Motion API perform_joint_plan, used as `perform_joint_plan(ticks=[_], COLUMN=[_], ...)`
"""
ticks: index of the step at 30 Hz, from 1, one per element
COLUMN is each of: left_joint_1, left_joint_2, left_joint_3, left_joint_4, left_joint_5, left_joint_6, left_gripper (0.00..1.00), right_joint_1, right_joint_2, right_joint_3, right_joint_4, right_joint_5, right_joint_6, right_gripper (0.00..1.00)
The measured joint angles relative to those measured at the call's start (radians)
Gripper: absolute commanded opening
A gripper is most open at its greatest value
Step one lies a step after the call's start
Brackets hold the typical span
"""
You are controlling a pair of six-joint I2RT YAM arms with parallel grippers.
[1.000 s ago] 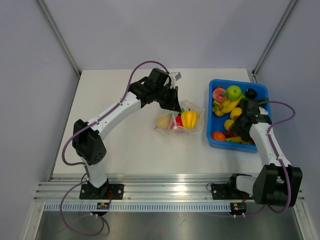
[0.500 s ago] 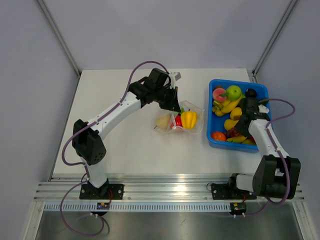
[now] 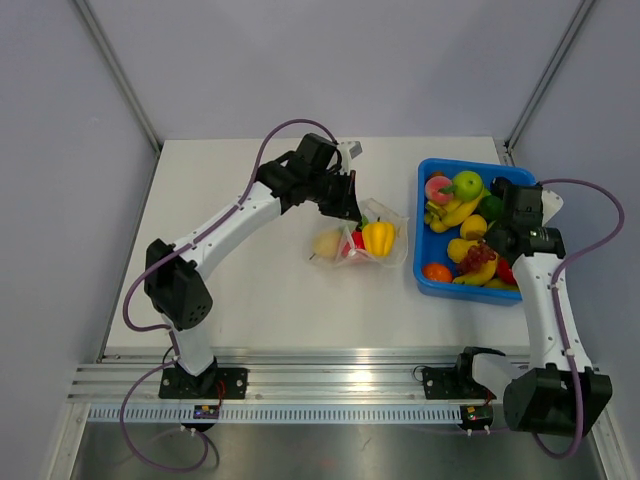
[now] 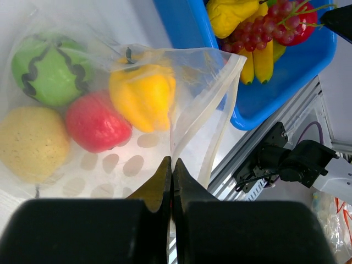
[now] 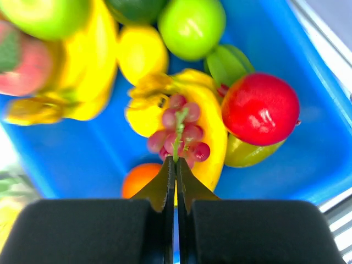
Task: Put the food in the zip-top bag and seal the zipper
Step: Pick up the fake fruit from the bin, then place the fake fruit in the zipper food storage bag.
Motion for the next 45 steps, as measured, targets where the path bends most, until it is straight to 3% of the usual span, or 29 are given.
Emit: perform_joint_plan(ticks=[10,21,31,45], left_joint_1=[0.0,0.0,0.0,0.013], left_joint_2=[0.024,0.053,0.082,0.086], left_joint_3=[0.041,0.059,0.092,0.184], left_joint_4=[-0.001,0.002,0.005,-0.004], left_joint_5=[0.004,0.011,0.019,0.024], left_joint_6=[-0.011,-0.022,-0.046,-0.073], left_gripper=[0.0,0.0,0.0,0.0], right_joint_1=[0.0,0.026,0.343,0.575], right_joint_2=[-0.046,-0.036,0.071,0.191], right_joint_3=[0.163,0.429,0.649,0.537], right_joint_4=[-0.081,-0.125,-0.111,0.027], right_joint_5=[-0.05,-0.223,-0.206,-0.195], right_joint_6=[-0.026,-0.032,0.006,0.099], right_gripper=[0.0,0.0,0.0,0.0])
